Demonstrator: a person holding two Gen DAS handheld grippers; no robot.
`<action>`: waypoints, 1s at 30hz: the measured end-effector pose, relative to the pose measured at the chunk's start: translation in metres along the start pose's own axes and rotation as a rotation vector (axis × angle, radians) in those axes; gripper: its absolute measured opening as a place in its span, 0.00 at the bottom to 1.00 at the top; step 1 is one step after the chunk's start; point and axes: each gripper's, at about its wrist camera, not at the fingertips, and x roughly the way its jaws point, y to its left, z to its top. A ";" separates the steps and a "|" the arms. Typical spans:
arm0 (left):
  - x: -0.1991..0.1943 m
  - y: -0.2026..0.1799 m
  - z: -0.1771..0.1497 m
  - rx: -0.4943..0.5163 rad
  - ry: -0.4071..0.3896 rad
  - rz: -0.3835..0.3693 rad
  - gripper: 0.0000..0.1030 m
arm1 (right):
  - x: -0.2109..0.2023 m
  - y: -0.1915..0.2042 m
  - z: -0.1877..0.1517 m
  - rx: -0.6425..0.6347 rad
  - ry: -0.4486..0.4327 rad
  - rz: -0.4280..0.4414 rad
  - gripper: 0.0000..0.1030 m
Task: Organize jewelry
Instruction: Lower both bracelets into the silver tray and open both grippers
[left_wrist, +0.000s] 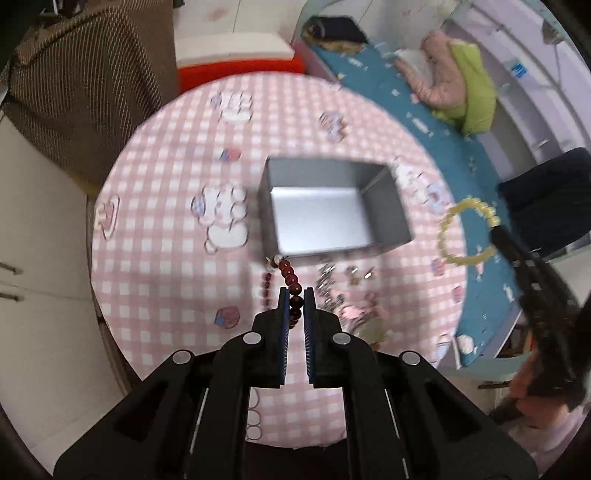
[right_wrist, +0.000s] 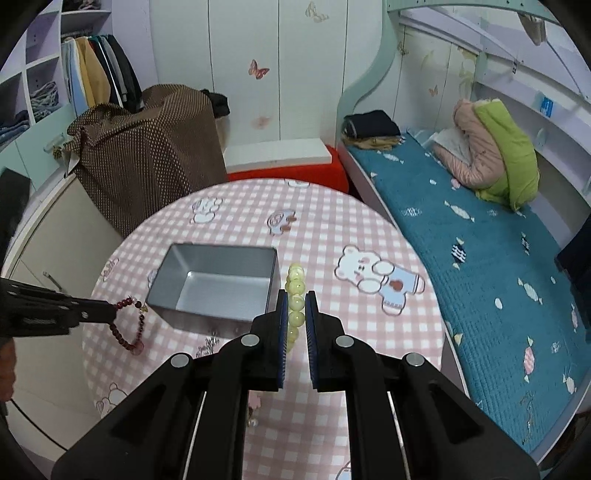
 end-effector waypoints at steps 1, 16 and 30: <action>-0.006 -0.004 0.001 0.002 -0.010 -0.013 0.07 | -0.001 0.000 0.002 -0.001 -0.006 0.001 0.08; 0.018 -0.030 0.073 -0.004 -0.052 -0.091 0.07 | 0.008 -0.015 0.030 0.017 -0.055 -0.012 0.08; 0.100 -0.010 0.074 -0.059 0.134 0.000 0.08 | 0.044 -0.027 0.039 0.035 0.015 0.037 0.08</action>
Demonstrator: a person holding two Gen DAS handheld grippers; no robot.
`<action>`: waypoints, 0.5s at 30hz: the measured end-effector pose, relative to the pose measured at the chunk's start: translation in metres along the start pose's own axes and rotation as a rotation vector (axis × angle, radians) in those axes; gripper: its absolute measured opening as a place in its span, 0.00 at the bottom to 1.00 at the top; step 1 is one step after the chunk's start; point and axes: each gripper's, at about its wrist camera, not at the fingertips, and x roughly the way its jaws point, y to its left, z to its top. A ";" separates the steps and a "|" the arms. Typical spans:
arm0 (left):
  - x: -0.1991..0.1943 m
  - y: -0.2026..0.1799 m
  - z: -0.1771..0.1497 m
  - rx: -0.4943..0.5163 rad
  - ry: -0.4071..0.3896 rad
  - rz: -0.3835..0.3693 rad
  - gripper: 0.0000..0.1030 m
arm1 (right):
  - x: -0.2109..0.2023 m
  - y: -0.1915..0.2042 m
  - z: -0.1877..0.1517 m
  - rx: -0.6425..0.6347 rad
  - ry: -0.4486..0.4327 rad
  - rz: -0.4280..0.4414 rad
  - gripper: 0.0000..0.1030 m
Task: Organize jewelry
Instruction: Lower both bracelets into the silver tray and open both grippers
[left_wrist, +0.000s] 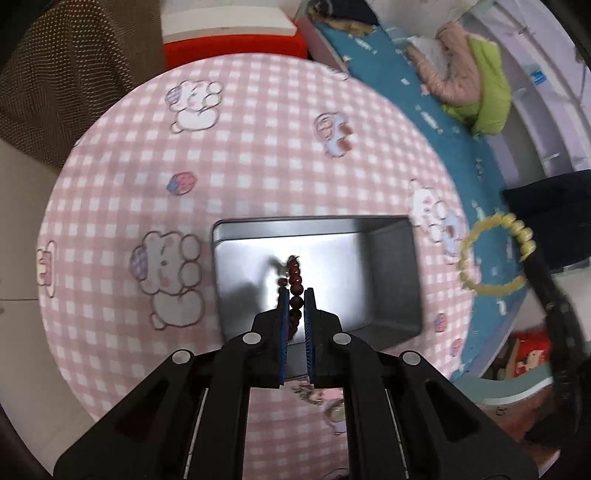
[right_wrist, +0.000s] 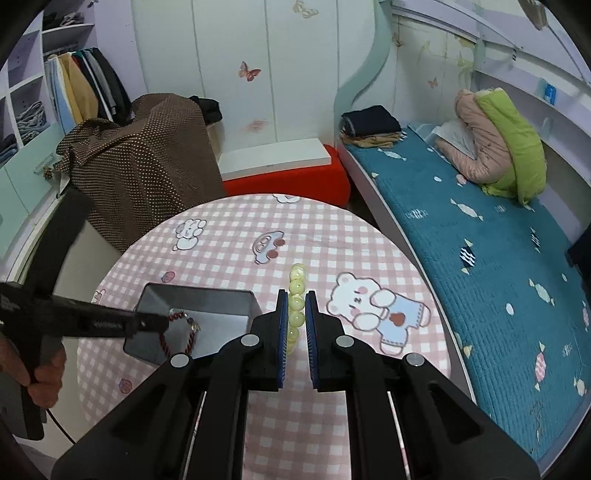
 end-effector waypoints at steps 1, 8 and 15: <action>0.001 0.001 0.000 -0.002 0.010 0.013 0.08 | 0.001 0.002 0.002 -0.008 -0.002 0.006 0.08; -0.028 0.000 -0.002 0.028 -0.049 0.078 0.29 | -0.002 0.024 0.019 -0.066 -0.037 0.096 0.08; -0.061 0.012 -0.014 0.014 -0.128 0.156 0.42 | 0.013 0.061 0.024 -0.133 0.010 0.245 0.08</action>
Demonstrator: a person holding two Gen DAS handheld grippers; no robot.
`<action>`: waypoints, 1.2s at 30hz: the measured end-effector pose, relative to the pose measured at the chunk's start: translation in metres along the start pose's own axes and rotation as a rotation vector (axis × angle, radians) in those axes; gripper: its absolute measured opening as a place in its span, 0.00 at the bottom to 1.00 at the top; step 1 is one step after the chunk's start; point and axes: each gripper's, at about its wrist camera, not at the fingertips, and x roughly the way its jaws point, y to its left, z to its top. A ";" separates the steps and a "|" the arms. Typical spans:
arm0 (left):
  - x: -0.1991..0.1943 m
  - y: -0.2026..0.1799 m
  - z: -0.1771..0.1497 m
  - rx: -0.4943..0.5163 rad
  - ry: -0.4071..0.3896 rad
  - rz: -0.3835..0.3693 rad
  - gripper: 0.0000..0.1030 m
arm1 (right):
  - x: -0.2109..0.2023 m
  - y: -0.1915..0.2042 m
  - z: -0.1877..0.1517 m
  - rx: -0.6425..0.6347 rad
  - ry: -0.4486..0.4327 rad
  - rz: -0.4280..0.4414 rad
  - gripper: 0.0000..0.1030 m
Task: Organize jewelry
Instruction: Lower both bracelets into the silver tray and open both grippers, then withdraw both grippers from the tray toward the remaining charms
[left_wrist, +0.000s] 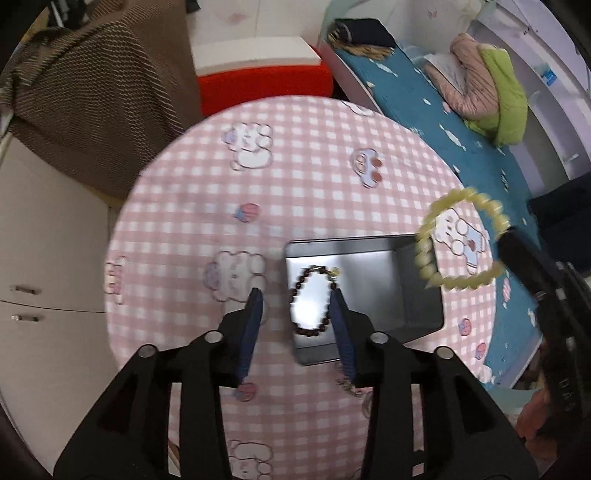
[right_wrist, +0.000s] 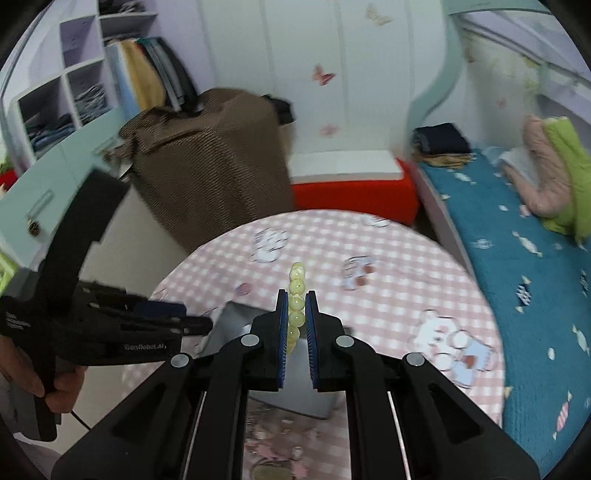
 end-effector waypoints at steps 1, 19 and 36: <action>-0.002 0.003 -0.001 -0.006 -0.006 0.009 0.44 | 0.003 0.004 0.000 -0.008 0.011 0.014 0.08; -0.013 0.042 -0.034 -0.109 0.009 0.116 0.54 | 0.075 0.019 -0.022 0.054 0.278 0.169 0.21; -0.014 0.007 -0.032 0.008 -0.014 0.067 0.54 | 0.032 0.004 -0.021 0.071 0.165 0.080 0.32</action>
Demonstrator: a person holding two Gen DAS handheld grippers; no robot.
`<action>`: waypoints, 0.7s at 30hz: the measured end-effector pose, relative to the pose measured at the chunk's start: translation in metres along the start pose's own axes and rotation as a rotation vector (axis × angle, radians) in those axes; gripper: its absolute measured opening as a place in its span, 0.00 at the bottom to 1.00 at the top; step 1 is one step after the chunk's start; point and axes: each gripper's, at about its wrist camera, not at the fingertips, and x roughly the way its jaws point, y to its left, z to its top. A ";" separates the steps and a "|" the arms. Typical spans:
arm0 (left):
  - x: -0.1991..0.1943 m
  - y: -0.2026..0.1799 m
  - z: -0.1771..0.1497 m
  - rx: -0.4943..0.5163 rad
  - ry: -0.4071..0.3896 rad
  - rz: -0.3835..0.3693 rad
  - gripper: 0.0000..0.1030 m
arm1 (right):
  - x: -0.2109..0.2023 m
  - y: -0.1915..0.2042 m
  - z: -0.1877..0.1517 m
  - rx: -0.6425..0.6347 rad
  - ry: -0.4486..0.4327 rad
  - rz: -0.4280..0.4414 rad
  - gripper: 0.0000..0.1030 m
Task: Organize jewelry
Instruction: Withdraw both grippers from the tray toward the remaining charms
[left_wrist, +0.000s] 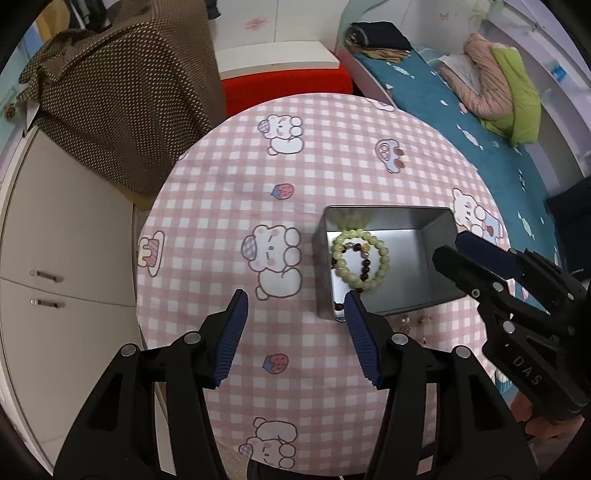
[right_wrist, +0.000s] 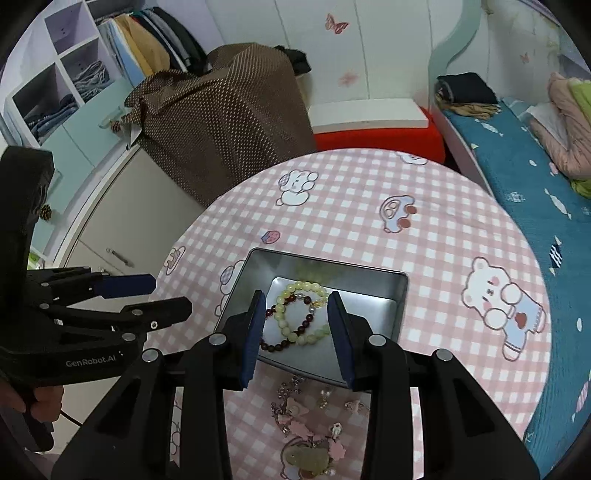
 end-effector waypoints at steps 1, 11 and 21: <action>0.000 -0.002 -0.001 0.006 0.000 -0.004 0.54 | -0.004 -0.001 -0.001 0.006 -0.007 -0.008 0.32; -0.001 -0.028 -0.016 0.095 0.014 -0.063 0.62 | -0.040 -0.028 -0.023 0.101 -0.080 -0.120 0.47; 0.023 -0.043 -0.040 0.182 0.096 -0.104 0.72 | -0.037 -0.037 -0.073 0.138 0.015 -0.194 0.60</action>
